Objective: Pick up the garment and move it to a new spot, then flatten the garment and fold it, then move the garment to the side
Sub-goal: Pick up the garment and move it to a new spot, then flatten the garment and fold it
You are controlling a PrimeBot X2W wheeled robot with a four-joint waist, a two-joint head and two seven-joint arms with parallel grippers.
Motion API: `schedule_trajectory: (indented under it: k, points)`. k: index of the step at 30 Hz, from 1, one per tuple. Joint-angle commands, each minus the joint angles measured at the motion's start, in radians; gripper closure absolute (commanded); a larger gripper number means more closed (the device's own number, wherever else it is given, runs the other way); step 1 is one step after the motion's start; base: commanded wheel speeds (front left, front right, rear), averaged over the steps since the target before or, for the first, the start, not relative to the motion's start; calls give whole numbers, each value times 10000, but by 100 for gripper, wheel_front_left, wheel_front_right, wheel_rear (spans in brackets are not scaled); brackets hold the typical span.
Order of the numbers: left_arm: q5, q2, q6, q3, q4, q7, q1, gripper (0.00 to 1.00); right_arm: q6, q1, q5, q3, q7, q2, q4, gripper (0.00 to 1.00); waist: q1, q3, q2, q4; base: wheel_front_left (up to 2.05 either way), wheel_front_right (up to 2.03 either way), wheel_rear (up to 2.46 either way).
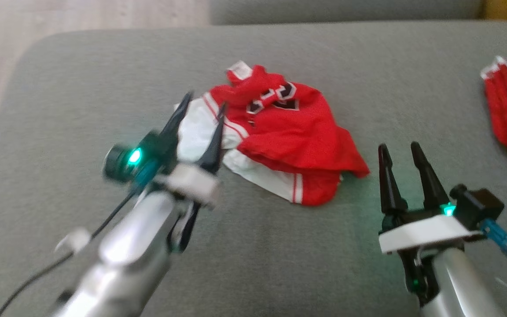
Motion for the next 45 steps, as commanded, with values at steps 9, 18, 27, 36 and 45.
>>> schedule_trajectory:
  k: [9, 18, 27, 36, 45]
  points:
    - [290, 1227, 986, 1739, -2820, -93, 3105, 0, 65, 545, -141, 99, -110, -16, -34, 0, 0, -719, 0, 910, 0, 0, 0]
    - [565, 1060, 927, 2104, -3644, -94, 3957, 0, 65, 435, -416, 92, -72, -16, -118, 0, 0, -523, 0, 1081, 0, 0, 0]
    - [677, 734, 631, 2159, -3524, -94, 3851, 0, 65, -360, -1296, -880, 1232, -16, 803, 0, 0, 21, 0, 1404, 0, 0, 0]
    - [805, 437, 346, 2252, -3281, -95, 3668, 0, 65, -959, -1864, -1577, 2208, -16, 2256, 0, 0, 411, 0, 1832, 0, 0, 0]
    - [974, 284, 195, 2583, -3154, -95, 3748, 0, 65, -1275, -2425, -1634, 2127, -16, 2904, 100, 0, 424, 0, 1809, 0, 0, 0]
